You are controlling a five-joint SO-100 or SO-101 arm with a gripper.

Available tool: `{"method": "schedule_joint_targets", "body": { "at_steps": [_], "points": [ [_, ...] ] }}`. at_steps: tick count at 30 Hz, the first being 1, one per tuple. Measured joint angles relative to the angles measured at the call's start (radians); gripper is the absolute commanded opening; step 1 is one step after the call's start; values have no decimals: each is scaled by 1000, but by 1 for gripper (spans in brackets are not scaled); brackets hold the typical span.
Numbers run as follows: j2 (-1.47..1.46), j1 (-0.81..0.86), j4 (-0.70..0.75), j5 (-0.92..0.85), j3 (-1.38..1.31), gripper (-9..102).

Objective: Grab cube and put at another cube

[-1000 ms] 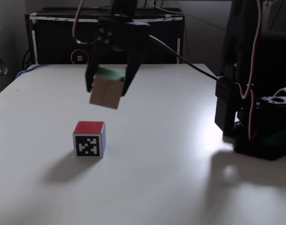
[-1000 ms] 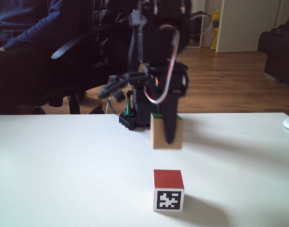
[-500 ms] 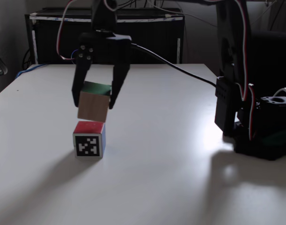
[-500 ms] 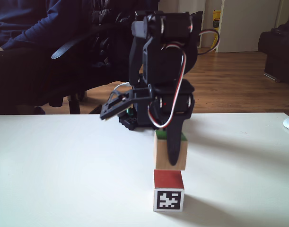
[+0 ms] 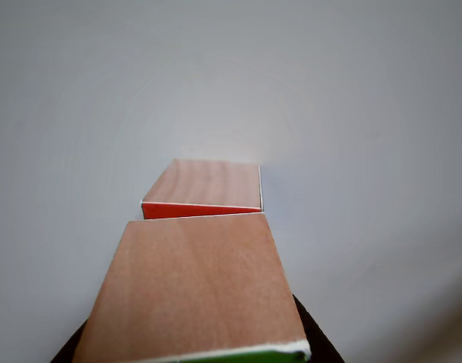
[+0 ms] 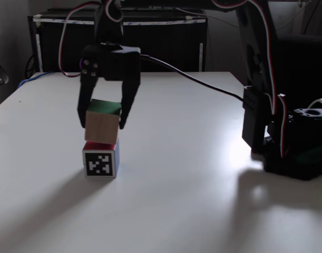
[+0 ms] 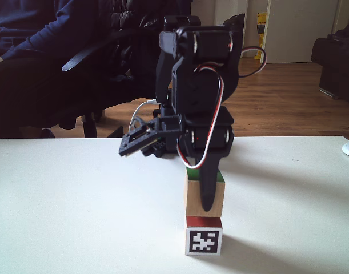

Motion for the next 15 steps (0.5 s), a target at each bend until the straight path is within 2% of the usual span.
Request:
{"method": "schedule_joint_targets", "body": {
  "at_steps": [15],
  "points": [
    [-87,0,87,57,-117,39]
  ]
}}
